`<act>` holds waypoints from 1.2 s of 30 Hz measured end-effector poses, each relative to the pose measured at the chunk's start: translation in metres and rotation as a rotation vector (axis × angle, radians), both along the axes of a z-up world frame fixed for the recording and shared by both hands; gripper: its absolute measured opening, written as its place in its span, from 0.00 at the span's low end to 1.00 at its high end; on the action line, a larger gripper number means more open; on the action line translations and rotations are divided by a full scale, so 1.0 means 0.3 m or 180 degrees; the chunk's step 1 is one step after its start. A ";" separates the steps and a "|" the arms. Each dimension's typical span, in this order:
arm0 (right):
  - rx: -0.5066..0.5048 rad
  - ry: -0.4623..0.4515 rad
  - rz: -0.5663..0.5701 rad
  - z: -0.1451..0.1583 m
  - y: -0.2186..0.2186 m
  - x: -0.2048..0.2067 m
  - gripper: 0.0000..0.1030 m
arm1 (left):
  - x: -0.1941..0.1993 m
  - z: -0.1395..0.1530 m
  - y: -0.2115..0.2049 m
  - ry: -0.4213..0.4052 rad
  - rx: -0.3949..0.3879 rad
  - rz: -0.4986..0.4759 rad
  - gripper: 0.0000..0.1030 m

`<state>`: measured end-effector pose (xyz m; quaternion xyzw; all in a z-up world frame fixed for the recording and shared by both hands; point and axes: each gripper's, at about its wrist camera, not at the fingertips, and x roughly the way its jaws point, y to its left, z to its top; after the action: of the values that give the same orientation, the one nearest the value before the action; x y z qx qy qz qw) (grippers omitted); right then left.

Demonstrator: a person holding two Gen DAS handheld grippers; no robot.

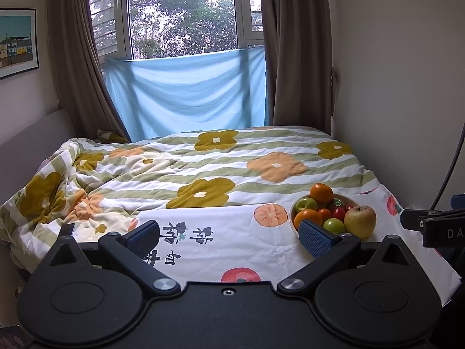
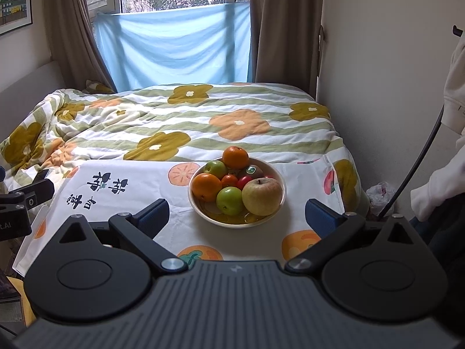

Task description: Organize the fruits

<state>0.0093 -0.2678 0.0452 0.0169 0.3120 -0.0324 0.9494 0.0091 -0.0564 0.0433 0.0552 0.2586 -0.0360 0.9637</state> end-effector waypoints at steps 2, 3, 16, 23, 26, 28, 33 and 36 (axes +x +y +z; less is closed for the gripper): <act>0.0000 0.0005 0.0003 0.000 -0.003 -0.002 1.00 | 0.001 -0.001 0.000 0.0006 0.0007 0.0002 1.00; -0.0001 0.0008 0.0008 0.000 -0.001 0.002 1.00 | 0.001 0.000 0.002 0.0010 0.0005 0.0002 1.00; -0.0011 0.0003 0.0050 0.002 0.008 -0.006 1.00 | -0.010 0.005 0.010 -0.0010 -0.0030 0.0017 1.00; -0.0009 0.0019 0.0055 0.002 0.006 -0.007 1.00 | -0.019 0.003 0.011 -0.0020 0.0009 0.0043 1.00; -0.0014 0.0018 0.0056 0.001 0.006 -0.008 1.00 | -0.029 0.006 0.008 -0.0062 0.0033 0.0042 1.00; -0.0018 0.0017 0.0049 0.000 0.008 -0.010 1.00 | -0.029 0.006 0.010 -0.0044 0.0018 0.0051 1.00; -0.0022 0.0024 0.0036 -0.004 0.013 -0.011 1.00 | -0.033 0.000 0.015 -0.0046 0.0020 0.0072 1.00; -0.0023 0.0027 0.0026 -0.007 0.014 -0.012 1.00 | -0.036 -0.004 0.022 -0.0060 0.0002 0.0074 1.00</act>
<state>0.0057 -0.2635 0.0432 0.0120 0.3159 -0.0297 0.9482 -0.0017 -0.0498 0.0420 0.0527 0.2502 -0.0242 0.9664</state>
